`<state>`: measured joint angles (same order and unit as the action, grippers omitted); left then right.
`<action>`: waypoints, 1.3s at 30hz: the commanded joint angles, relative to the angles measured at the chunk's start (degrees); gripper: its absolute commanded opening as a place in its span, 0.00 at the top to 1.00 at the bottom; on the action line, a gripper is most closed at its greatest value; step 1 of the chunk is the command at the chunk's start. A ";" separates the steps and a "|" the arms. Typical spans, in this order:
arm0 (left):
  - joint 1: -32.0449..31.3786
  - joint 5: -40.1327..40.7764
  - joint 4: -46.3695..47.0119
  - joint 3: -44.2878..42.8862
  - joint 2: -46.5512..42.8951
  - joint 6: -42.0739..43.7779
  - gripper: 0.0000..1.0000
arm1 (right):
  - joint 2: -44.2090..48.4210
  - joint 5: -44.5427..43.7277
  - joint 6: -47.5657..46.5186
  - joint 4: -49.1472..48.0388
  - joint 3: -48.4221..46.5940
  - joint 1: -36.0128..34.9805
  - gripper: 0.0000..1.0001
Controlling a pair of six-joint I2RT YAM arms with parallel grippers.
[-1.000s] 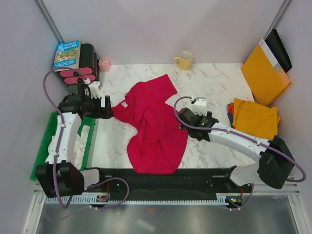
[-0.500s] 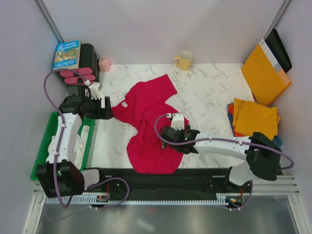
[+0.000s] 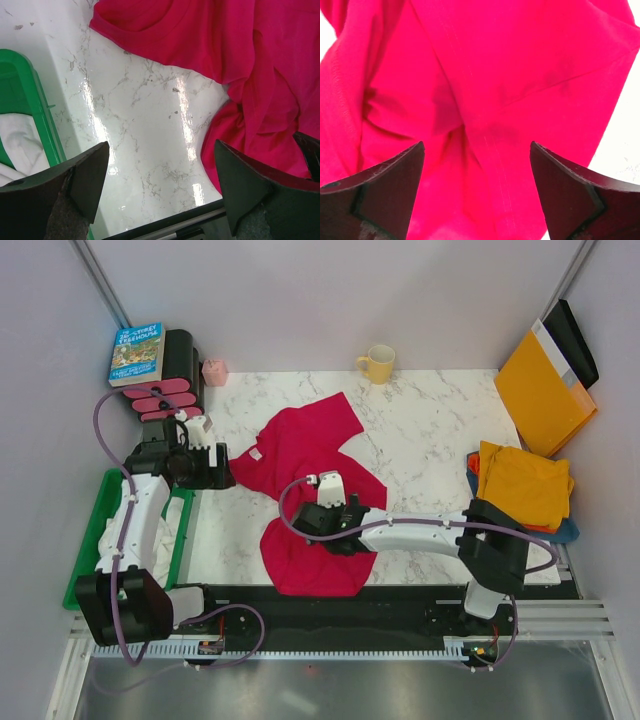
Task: Fold and stack the t-shirts
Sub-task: Flatten out the tshirt
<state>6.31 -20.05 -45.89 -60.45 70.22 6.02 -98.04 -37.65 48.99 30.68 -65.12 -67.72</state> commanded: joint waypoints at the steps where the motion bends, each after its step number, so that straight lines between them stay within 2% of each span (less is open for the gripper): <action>1: 0.20 -0.87 1.77 0.77 -1.84 -0.92 0.09 | -3.55 -2.78 -0.22 1.32 -2.99 1.27 0.09; 6: 0.29 -0.78 1.77 1.91 -2.63 -0.84 0.09 | -5.58 -5.94 0.92 2.89 -4.40 2.59 0.21; 15: 0.20 -0.69 1.86 2.44 -2.89 -1.01 0.09 | -6.46 -7.88 2.16 3.34 -4.57 4.00 0.36; 18: 0.29 -0.43 2.03 2.61 -2.80 -1.01 0.09 | -7.52 -7.27 2.86 3.16 -4.49 4.27 0.49; 21: 0.29 0.62 2.38 2.79 -2.28 -0.84 0.09 | -7.96 -5.42 3.04 2.81 -4.14 4.88 0.58; 22: 0.29 0.72 2.64 2.79 -1.93 -1.01 0.09 | -7.96 -5.07 3.30 2.64 -3.96 5.06 0.62; 23: 0.20 0.98 2.82 2.79 -1.75 -0.92 0.09 | -7.78 -4.11 3.56 2.46 -3.35 5.23 0.77; 25: 0.37 2.12 3.61 2.79 -0.44 -1.01 0.09 | -6.91 -3.66 4.35 2.11 -2.56 5.85 1.00; 30: 0.99 4.75 5.81 1.74 4.22 -1.62 0.07 | -1.56 -6.55 7.86 4.65 0.34 5.94 1.00; 39: 1.61 5.73 12.57 -2.74 19.33 -3.38 0.07 | 9.17 -9.46 9.98 8.17 4.65 5.94 1.00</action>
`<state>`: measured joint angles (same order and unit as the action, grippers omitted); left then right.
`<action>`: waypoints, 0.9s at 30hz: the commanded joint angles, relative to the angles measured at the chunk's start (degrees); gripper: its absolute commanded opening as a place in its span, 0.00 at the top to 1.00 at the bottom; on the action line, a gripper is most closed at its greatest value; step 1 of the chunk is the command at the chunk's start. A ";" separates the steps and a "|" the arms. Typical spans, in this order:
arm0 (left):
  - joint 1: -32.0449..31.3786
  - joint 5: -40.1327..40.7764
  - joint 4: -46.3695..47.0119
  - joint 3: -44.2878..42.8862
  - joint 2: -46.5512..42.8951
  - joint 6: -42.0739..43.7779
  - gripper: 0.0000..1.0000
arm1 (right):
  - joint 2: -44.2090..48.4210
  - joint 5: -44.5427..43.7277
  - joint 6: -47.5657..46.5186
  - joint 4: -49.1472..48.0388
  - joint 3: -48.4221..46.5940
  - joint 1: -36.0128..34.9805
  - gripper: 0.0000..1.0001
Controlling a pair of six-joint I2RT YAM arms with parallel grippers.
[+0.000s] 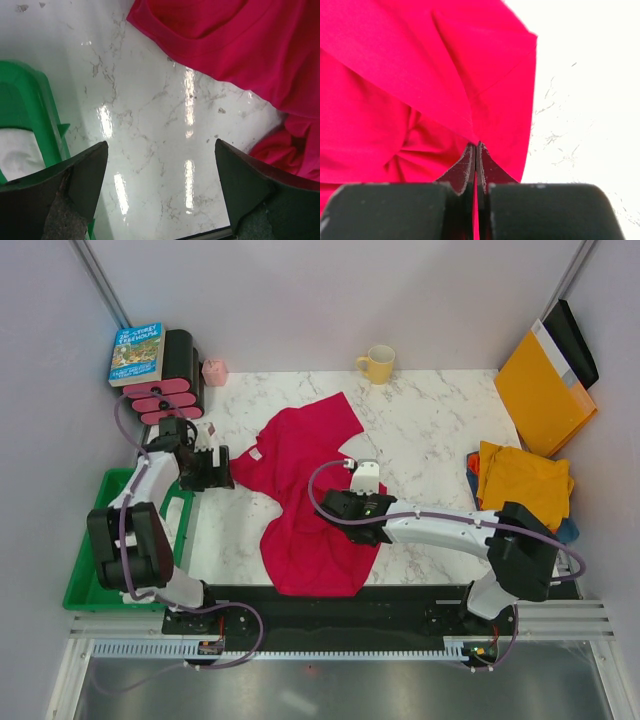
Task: Fold and stack the t-shirts
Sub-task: Flatten out the tshirt
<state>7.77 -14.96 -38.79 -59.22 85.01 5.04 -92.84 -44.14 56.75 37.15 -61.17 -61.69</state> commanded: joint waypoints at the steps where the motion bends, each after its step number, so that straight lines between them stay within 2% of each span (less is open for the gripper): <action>1: 0.23 0.55 5.91 -5.10 5.68 -2.75 0.07 | 4.07 -2.80 1.96 1.88 0.52 -0.10 1.00; 13: 0.14 -3.76 12.77 -13.80 18.06 -4.24 0.18 | 5.03 -1.83 1.08 5.30 -0.97 -0.27 1.00; 17: -0.12 -4.02 11.37 -16.27 22.82 -4.42 0.32 | 5.39 -1.74 1.08 6.18 -1.15 -0.27 1.00; 21: -0.56 -2.71 9.70 -16.98 25.99 -2.32 0.41 | 5.56 -1.74 1.43 6.45 -1.24 -0.36 1.00; 22: -0.65 -2.53 9.78 -16.81 26.25 -1.88 0.45 | 5.56 -1.74 1.52 6.36 -1.50 -0.27 1.00; 25: -0.65 -2.35 8.91 -16.63 26.78 -0.73 0.82 | 5.82 -2.00 2.22 6.62 -1.94 -0.27 1.00; 26: -0.56 -2.44 8.64 -16.63 26.44 -0.47 0.98 | 6.09 -2.44 2.57 7.15 -1.94 -0.18 1.00; 27: -0.30 -1.75 8.55 -16.37 25.74 -0.73 0.98 | 6.79 -2.96 2.75 7.59 -2.20 -0.18 1.00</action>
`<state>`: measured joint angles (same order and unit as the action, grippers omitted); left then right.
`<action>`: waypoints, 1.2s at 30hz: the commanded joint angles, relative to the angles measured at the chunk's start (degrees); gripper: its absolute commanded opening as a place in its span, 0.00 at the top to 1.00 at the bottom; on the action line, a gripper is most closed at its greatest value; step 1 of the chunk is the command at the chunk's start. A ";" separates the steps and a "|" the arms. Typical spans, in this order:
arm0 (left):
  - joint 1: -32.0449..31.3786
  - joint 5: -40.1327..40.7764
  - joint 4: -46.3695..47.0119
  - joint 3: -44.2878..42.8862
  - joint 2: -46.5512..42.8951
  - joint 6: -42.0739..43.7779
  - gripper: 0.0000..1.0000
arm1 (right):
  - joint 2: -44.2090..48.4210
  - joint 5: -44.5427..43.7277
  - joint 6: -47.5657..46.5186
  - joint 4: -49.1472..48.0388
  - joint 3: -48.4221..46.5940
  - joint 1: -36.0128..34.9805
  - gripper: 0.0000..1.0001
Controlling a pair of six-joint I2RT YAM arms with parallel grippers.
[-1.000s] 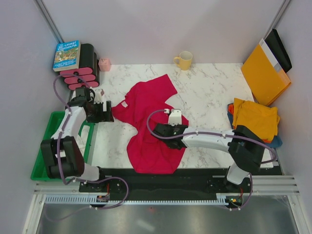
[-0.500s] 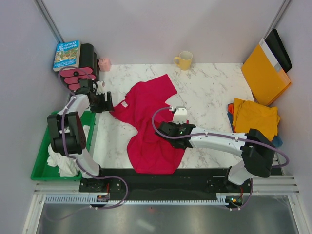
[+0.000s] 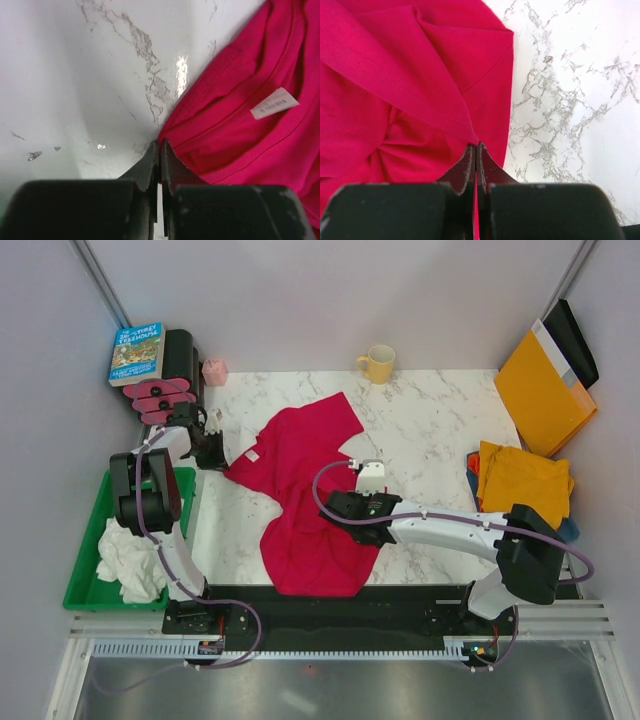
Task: Fold and stack the t-shirts
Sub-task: Flatten out the tshirt
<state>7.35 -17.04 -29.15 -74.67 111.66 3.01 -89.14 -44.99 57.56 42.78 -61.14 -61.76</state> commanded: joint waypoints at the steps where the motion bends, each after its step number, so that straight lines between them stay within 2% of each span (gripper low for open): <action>1: 0.55 0.34 -0.83 -0.22 -1.78 1.30 0.98 | 3.62 -4.29 2.81 2.73 -3.01 0.14 1.00; 4: 4.50 -3.17 -0.91 -0.21 -7.05 -0.10 0.98 | 7.39 -8.51 1.78 9.05 -6.42 3.82 1.00; 5: 5.90 -5.44 -1.26 -0.82 -10.37 -1.15 0.98 | 10.71 -9.32 0.20 9.51 -7.66 8.01 1.00; 7: 9.68 -7.21 -4.24 -5.02 -13.12 -1.34 0.98 | 14.51 -11.25 -6.10 9.51 -12.47 12.78 1.00; 8: 11.61 -8.53 -5.99 -7.04 -14.26 -0.81 0.98 | 17.66 -12.82 -8.58 9.07 -14.60 17.85 1.00; 11: 14.43 -11.16 -11.97 -18.53 -17.87 -0.02 0.98 | 20.06 -14.76 -16.83 6.97 -24.87 25.86 1.00; 12: 14.96 -11.52 -13.20 -20.58 -19.62 -0.02 0.98 | 20.06 -15.56 -18.61 6.35 -29.69 26.77 1.00; 15: 15.85 -11.97 -16.20 -24.98 -22.87 0.33 0.98 | 18.57 -17.05 -23.63 4.76 -34.99 28.71 1.00; 17: 15.94 -11.09 -16.47 -23.43 -24.46 0.51 0.98 | 18.13 -17.50 -23.29 4.76 -34.14 29.94 1.00; 20: 16.02 -8.11 -16.21 -17.56 -25.79 1.30 0.98 | 19.71 -14.26 -20.49 3.89 -26.68 33.45 1.00; 23: 16.11 -5.21 -15.94 -10.00 -25.61 3.23 0.98 | 20.76 -9.25 -17.76 2.92 -14.23 36.00 1.00; 27: 16.11 -3.62 -14.28 -2.16 -26.22 5.95 0.98 | 21.47 -7.04 -16.34 1.96 -5.84 37.15 1.00; 32: 16.20 -3.35 -12.43 -0.38 -29.81 5.26 0.98 | 23.57 -7.56 -18.62 1.51 -7.22 38.20 1.00; 36: 16.64 -8.43 -11.56 -2.58 -37.72 4.64 0.98 | 29.79 -9.23 -24.40 0.03 -12.23 38.20 1.00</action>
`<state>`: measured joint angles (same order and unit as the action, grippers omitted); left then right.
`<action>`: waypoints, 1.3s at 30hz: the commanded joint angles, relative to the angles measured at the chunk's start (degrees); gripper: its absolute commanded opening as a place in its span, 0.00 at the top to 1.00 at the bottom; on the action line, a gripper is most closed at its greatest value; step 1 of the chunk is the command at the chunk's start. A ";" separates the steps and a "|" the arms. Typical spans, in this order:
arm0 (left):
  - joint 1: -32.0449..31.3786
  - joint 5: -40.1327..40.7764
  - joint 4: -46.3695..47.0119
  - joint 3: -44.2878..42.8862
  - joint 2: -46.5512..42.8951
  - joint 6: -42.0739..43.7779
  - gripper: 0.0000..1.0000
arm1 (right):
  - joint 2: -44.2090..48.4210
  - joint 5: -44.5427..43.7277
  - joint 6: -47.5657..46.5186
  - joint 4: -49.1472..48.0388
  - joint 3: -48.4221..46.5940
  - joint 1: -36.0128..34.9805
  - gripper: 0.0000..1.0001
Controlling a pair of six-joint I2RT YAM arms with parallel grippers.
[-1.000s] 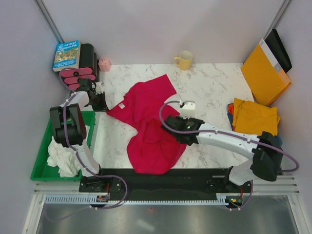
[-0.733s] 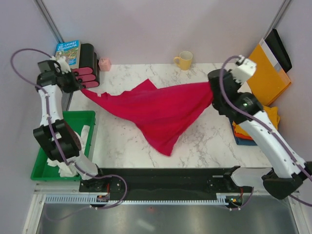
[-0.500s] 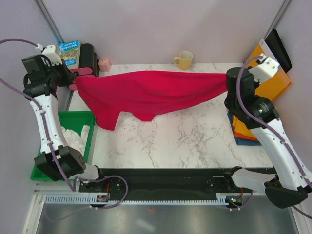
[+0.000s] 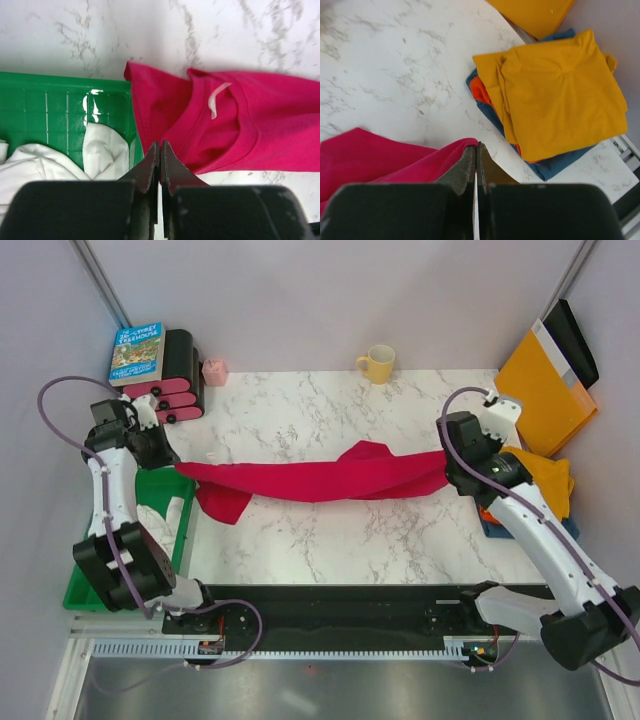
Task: Fold and stack the t-shirts
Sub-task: Flatten out the tshirt
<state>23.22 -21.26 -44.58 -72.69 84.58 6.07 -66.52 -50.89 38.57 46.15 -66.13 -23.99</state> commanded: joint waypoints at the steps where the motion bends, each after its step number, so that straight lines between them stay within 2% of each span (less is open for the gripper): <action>1: 0.86 -5.10 4.32 -5.70 -12.83 1.23 0.98 | 8.50 -4.20 -6.56 -4.22 -9.78 0.35 1.00; 3: 0.86 -7.12 4.33 -9.29 -16.89 -0.25 0.98 | 10.79 -4.91 -10.85 -6.07 -12.61 0.43 1.00; 7: 0.95 -10.55 -0.15 -14.49 -17.60 -3.69 0.98 | 10.54 -4.66 -12.46 -3.09 -19.47 0.43 1.00; 12: 0.86 -13.63 -0.78 -10.91 -19.80 -5.01 0.98 | 12.64 -4.04 -13.25 -2.29 -16.32 0.43 1.00; 16: 0.86 -13.81 0.71 -7.91 -17.52 -4.22 0.98 | 10.45 -4.56 -14.22 -3.69 -12.45 0.61 1.00; 22: 0.33 -11.71 8.09 -7.73 -6.46 -5.44 0.98 | -0.08 1.32 -15.89 -13.17 -11.21 5.26 1.00; 25: -1.07 -10.21 9.77 -11.68 -0.32 -5.54 0.98 | -9.90 0.98 -16.68 -15.64 -15.60 7.37 1.00; 30: -5.29 -6.35 13.37 -16.17 7.08 -7.65 0.98 | -18.89 -1.14 -19.40 -20.30 -22.01 9.40 1.00; 32: -7.65 -4.25 13.90 -17.31 10.24 -7.74 0.95 | -23.11 -2.19 -20.02 -21.36 -23.60 9.57 1.00; 34: -8.80 -1.79 14.87 -17.23 11.92 -8.17 0.86 | -26.36 -2.02 -20.63 -22.86 -25.10 9.84 1.00; 35: -9.77 -0.73 15.13 -17.66 13.41 -8.35 0.81 | -27.42 -1.06 -20.72 -23.03 -26.32 10.01 0.85; 36: -10.12 0.33 15.13 -17.84 13.86 -9.05 0.68 | -28.30 -0.88 -20.38 -22.43 -26.94 9.93 0.72; 37: -10.48 1.56 15.22 -17.76 14.12 -9.31 0.62 | -29.18 0.69 -19.42 -22.33 -27.30 9.93 0.61; 38: -10.74 2.09 15.40 -17.32 13.78 -9.58 0.57 | -29.19 1.40 -19.06 -22.42 -27.21 9.84 0.35; 39: -10.83 2.62 16.09 -16.79 13.34 -10.10 0.48 | -29.10 2.02 -18.88 -22.51 -27.04 9.75 0.23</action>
<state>12.95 -23.81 -32.18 -88.20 98.13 -1.13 -95.20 -50.04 19.77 26.52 -90.30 -14.39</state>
